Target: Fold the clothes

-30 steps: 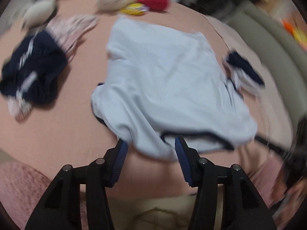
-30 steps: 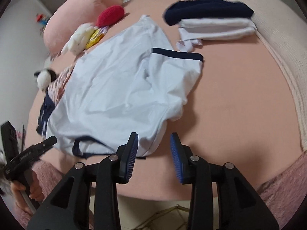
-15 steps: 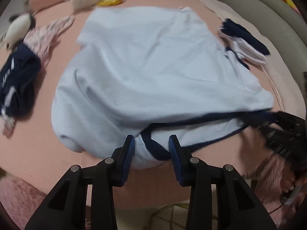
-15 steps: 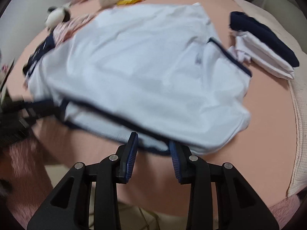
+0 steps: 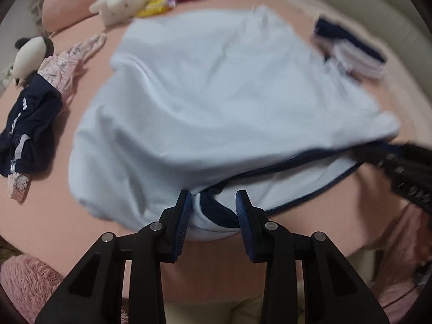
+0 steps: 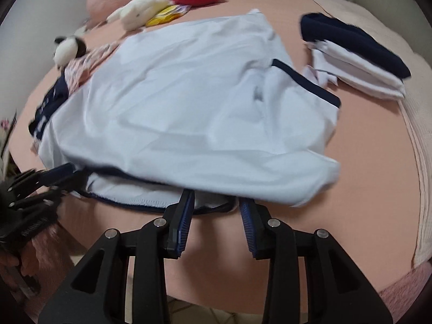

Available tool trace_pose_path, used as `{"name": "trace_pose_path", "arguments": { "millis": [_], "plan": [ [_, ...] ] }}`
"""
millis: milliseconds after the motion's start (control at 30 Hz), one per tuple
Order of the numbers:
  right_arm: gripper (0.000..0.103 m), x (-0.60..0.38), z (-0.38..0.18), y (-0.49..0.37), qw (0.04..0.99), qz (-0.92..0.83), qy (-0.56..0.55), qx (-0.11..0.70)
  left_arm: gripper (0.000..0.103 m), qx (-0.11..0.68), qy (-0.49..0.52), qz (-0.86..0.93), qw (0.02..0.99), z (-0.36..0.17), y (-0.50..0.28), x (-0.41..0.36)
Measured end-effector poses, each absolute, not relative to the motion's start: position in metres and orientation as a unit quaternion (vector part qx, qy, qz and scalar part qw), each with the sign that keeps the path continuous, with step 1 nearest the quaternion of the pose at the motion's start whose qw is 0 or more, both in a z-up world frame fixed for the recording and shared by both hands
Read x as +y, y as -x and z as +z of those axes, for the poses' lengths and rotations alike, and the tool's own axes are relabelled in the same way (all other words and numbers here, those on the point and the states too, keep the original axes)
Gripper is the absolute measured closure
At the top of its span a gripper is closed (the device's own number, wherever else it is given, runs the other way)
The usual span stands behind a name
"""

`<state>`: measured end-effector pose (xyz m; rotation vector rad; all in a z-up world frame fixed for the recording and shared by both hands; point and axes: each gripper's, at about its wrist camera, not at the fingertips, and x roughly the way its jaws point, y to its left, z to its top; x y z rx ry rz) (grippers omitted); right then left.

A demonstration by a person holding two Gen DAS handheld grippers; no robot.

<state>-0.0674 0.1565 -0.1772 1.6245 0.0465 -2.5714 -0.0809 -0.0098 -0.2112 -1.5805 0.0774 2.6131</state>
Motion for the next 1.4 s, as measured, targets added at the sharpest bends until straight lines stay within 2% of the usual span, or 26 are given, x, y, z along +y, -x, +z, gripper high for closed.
{"name": "trace_pose_path", "arguments": {
  "millis": [133,200,267,367,500,667,733,800,867,967,1033,1200,1233,1267,1300,1367,1400],
  "plan": [
    [0.068,0.158,-0.178,0.068,0.050,-0.845,-0.532,0.012,0.064,0.041,0.528,0.847,0.041,-0.218,0.090,-0.002],
    [0.068,0.166,-0.168,0.071,0.044,-0.850,-0.525,-0.005,0.072,0.042,0.518,0.854,0.003,-0.212,0.091,-0.010],
    [0.068,0.175,-0.159,0.075,0.037,-0.855,-0.517,-0.022,0.072,0.018,0.506,0.862,-0.015,-0.204,0.090,-0.022],
    [0.068,0.189,-0.145,0.075,0.034,-0.857,-0.511,-0.056,0.072,-0.019,0.493,0.870,0.005,-0.194,0.087,-0.032],
    [0.067,0.197,-0.135,0.070,0.064,-0.845,-0.523,-0.088,0.072,-0.029,0.493,0.868,0.061,-0.195,0.085,-0.026],
    [0.067,0.150,-0.155,0.072,0.121,-0.821,-0.558,0.005,0.069,0.025,0.537,0.840,0.072,-0.221,0.087,0.001],
    [0.067,0.135,-0.170,0.076,0.115,-0.817,-0.563,0.040,0.069,0.049,0.542,0.837,0.062,-0.224,0.087,0.009],
    [0.067,0.126,-0.184,0.081,0.062,-0.823,-0.558,0.087,0.072,0.048,0.564,0.822,0.061,-0.223,0.090,0.009],
    [0.067,0.126,-0.189,0.084,0.047,-0.817,-0.566,0.094,0.082,0.060,0.585,0.805,0.074,-0.222,0.091,0.007],
    [0.067,0.126,-0.193,0.084,0.046,-0.802,-0.587,0.097,0.084,0.100,0.604,0.781,0.121,-0.218,0.087,0.002],
    [0.067,0.128,-0.194,0.073,0.077,-0.782,-0.613,0.086,0.084,0.091,0.611,0.774,0.140,-0.213,0.086,-0.009],
    [0.067,0.135,-0.187,0.046,0.144,-0.757,-0.636,0.033,0.083,-0.030,0.573,0.799,0.179,-0.190,0.083,-0.032],
    [0.067,0.136,-0.182,0.044,0.153,-0.760,-0.631,0.019,0.076,-0.048,0.562,0.806,0.178,-0.188,0.084,-0.032],
    [0.067,0.136,-0.178,0.041,0.162,-0.762,-0.627,0.006,0.064,-0.056,0.555,0.812,0.173,-0.188,0.084,-0.031],
    [0.067,0.133,-0.173,0.041,0.157,-0.773,-0.615,0.014,0.059,-0.052,0.555,0.813,0.166,-0.191,0.085,-0.026],
    [0.065,0.123,-0.165,0.046,0.133,-0.800,-0.582,0.054,0.057,-0.039,0.566,0.810,0.150,-0.200,0.088,-0.014],
    [0.060,0.119,-0.164,0.049,0.119,-0.808,-0.573,0.073,0.057,-0.027,0.573,0.807,0.137,-0.206,0.090,-0.008]
  ]
}}
